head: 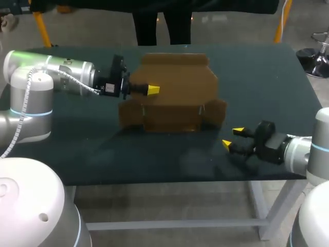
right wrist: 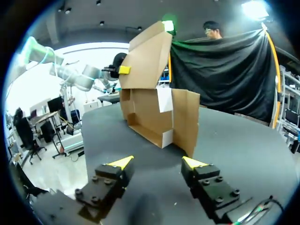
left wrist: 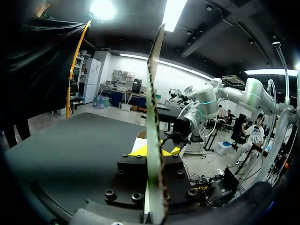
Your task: Assemble the packaging by folding the flat box into shape, placing the metal phone stand inside, and closing the box properly
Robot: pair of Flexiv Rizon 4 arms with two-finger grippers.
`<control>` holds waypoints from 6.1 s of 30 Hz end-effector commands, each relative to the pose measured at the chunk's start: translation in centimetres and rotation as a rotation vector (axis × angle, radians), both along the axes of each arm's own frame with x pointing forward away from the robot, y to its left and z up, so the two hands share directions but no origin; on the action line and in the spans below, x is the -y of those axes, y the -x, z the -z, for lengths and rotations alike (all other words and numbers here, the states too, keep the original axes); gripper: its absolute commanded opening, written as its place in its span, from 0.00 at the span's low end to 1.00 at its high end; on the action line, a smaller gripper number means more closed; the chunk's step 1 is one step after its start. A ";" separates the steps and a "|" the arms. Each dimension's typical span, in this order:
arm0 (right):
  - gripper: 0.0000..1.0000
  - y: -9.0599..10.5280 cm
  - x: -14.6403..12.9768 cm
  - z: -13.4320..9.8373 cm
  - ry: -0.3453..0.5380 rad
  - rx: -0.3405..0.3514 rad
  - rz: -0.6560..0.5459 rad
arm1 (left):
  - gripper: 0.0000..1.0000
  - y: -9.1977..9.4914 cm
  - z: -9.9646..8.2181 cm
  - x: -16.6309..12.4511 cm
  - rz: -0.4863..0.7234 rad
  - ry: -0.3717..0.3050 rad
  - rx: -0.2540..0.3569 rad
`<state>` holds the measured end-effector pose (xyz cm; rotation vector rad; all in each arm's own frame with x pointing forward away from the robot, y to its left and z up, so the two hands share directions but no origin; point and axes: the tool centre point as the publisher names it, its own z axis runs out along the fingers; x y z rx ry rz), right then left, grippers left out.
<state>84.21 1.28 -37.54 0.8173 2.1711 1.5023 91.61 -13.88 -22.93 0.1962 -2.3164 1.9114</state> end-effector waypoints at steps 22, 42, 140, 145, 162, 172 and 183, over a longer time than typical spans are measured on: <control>0.69 -8.0 0.4 0.2 0.081 0.010 -0.094 | 0.00 0.0 0.3 -0.1 0.001 0.000 0.000; 0.15 -10.4 -2.6 0.8 0.074 0.016 -0.171 | 0.00 0.0 0.3 -0.1 0.001 0.000 0.000; 0.61 -0.3 -7.6 1.2 -0.020 -0.039 0.087 | 0.00 0.0 0.3 -0.1 0.001 0.000 0.000; 0.61 0.1 -6.2 1.0 -0.013 -0.042 0.058 | 0.00 0.0 0.3 -0.1 0.001 0.000 0.000; 0.49 -2.5 -3.9 0.6 0.043 -0.079 -0.152 | 0.00 0.0 0.3 -0.1 0.001 0.000 0.000; 0.49 -4.3 -4.7 0.9 0.095 -0.043 -0.219 | 0.00 0.0 0.3 -0.1 0.001 0.000 0.000; 0.47 -5.9 -6.0 0.5 0.096 0.013 -0.273 | 0.00 0.0 0.3 -0.1 0.001 0.000 0.000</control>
